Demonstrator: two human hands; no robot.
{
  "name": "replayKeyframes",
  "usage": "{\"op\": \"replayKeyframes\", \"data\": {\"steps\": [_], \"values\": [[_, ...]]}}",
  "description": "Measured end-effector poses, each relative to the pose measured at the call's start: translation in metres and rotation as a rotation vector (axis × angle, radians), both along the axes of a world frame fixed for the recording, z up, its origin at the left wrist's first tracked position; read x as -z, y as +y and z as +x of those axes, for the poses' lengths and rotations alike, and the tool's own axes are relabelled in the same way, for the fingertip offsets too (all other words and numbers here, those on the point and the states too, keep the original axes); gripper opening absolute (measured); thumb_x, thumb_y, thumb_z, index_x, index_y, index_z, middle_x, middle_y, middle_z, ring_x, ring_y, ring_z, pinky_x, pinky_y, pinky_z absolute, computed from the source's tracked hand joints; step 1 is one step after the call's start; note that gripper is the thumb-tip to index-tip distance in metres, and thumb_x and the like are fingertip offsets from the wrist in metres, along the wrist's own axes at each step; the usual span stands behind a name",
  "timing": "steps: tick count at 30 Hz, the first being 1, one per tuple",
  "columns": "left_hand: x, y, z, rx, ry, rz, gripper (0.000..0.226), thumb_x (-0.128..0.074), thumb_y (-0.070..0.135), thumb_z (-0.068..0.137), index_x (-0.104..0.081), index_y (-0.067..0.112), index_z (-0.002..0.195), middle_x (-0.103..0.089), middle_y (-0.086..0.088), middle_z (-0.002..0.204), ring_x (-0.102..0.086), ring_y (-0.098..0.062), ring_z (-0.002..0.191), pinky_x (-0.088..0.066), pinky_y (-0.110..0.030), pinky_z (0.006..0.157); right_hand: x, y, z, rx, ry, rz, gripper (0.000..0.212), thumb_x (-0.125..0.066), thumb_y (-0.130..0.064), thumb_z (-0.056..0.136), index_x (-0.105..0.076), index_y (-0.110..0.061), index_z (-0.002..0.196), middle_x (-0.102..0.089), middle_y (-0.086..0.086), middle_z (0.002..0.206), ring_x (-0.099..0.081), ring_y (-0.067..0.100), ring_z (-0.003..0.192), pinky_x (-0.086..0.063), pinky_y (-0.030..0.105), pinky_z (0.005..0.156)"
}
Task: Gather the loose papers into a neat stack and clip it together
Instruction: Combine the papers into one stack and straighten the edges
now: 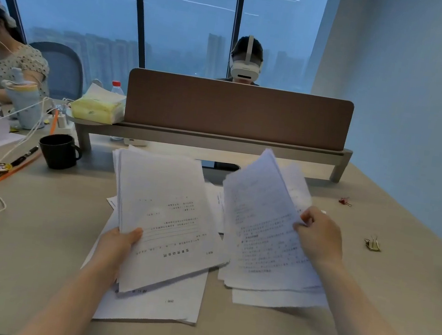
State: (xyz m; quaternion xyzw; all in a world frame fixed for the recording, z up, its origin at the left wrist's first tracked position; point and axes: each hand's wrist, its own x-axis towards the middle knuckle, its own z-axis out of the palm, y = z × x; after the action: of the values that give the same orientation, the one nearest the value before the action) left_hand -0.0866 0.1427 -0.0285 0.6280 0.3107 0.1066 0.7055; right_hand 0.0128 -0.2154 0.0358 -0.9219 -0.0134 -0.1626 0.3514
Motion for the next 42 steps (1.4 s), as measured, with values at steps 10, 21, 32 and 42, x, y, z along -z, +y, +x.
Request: {"op": "replayKeyframes", "data": {"steps": [10, 21, 32, 42], "values": [[-0.004, 0.014, 0.002, 0.019, -0.021, 0.023, 0.020, -0.058, 0.007, 0.096, -0.059, 0.001, 0.115, -0.069, -0.016, 0.090, -0.067, -0.032, 0.080, -0.054, -0.042, 0.078, -0.079, 0.026, 0.007, -0.163, -0.176, 0.574, 0.017, -0.070, -0.009, 0.085, -0.055, -0.012, 0.078, -0.059, 0.000, 0.073, -0.056, 0.012, 0.064, -0.046, 0.021, 0.056], [0.000, 0.009, -0.001, 0.139, -0.056, -0.009, 0.017, -0.060, 0.021, 0.096, -0.065, 0.012, 0.109, -0.077, -0.016, 0.096, -0.073, -0.038, 0.086, -0.059, -0.048, 0.074, 0.002, 0.091, 0.007, -0.276, 0.263, 0.732, 0.010, -0.071, -0.005, 0.083, -0.065, -0.013, 0.085, -0.074, 0.009, 0.085, -0.073, 0.033, 0.073, -0.061, 0.045, 0.069], [0.001, 0.004, -0.002, 0.241, -0.096, 0.015, 0.033, -0.074, 0.006, 0.083, -0.066, 0.012, 0.115, -0.078, -0.008, 0.100, -0.075, -0.030, 0.088, -0.061, -0.046, 0.074, 0.046, 0.134, -0.005, -0.245, 0.440, 0.614, 0.004, -0.064, -0.009, 0.086, -0.063, -0.009, 0.090, -0.072, 0.005, 0.095, -0.071, 0.025, 0.082, -0.059, 0.037, 0.068], [0.004, 0.009, -0.002, 0.281, -0.074, 0.081, 0.034, -0.064, -0.004, 0.085, -0.065, 0.021, 0.109, -0.077, -0.002, 0.102, -0.075, -0.022, 0.088, -0.061, -0.040, 0.074, 0.050, 0.145, -0.004, -0.306, 0.464, 0.471, 0.015, -0.056, -0.028, 0.094, -0.061, -0.030, 0.108, -0.067, -0.007, 0.112, -0.065, 0.018, 0.098, -0.054, 0.040, 0.087]]}}
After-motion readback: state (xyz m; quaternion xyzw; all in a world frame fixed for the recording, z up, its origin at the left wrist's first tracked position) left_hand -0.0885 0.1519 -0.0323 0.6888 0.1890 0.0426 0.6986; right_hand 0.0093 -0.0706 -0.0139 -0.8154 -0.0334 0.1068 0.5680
